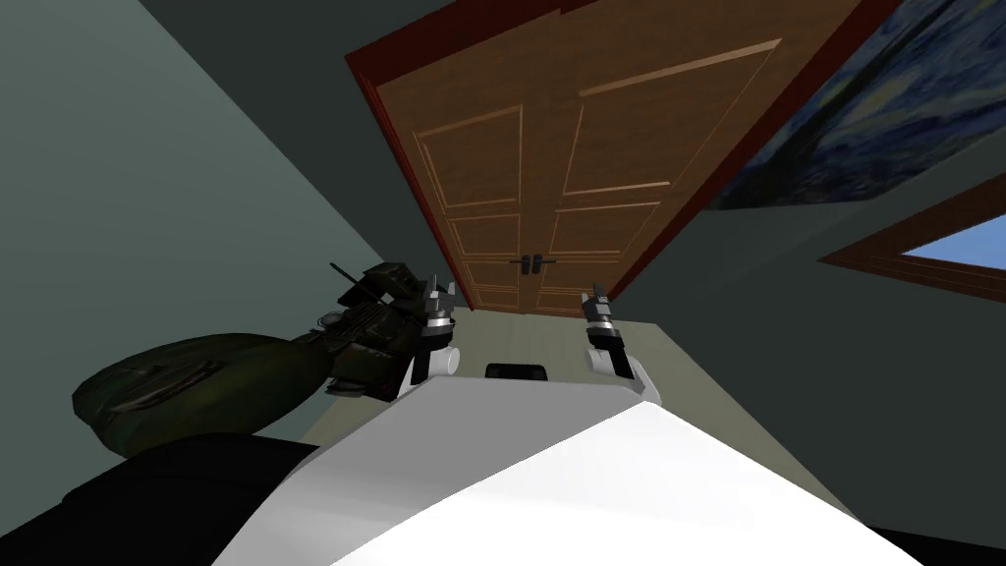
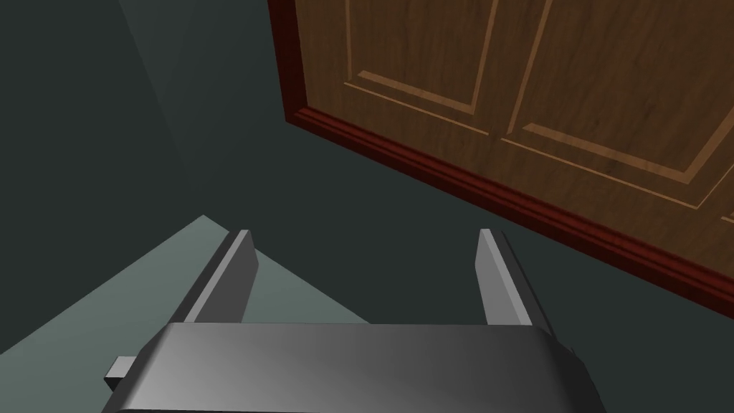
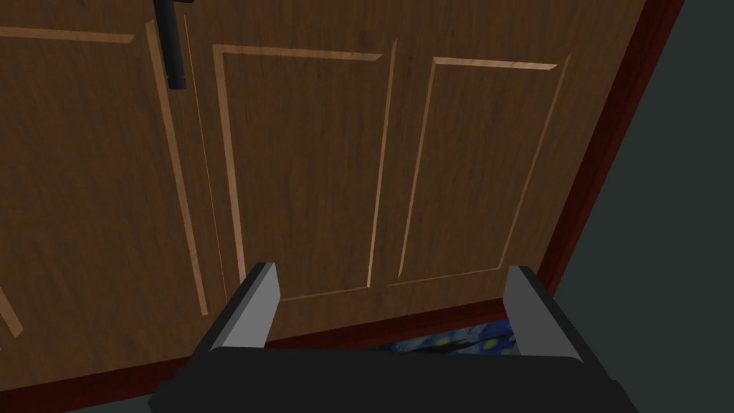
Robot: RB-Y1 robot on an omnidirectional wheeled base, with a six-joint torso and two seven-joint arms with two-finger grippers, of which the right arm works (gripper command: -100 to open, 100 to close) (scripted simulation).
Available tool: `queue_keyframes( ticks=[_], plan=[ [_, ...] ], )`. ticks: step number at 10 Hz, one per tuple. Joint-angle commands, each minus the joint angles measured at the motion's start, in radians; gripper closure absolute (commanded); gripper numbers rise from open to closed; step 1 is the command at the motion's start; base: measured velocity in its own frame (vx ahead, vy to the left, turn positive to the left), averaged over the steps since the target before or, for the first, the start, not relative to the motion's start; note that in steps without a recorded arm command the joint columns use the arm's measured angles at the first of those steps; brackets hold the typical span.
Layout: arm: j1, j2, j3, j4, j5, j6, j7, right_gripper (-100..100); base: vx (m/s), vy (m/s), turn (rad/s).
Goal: Pull the door open
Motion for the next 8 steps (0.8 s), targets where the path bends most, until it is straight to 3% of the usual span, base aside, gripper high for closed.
queue_keyframes(
  ticks=[1, 8],
  plan=[
    [-0.013, -0.008, -0.011, 0.034, 0.01, 0.012, -0.024, -100, 0.144, 0.046, 0.061],
    [-0.062, -0.024, -0.048, 0.174, 0.059, 0.06, -0.113, -100, 0.149, 0.027, 0.062]
  ],
)
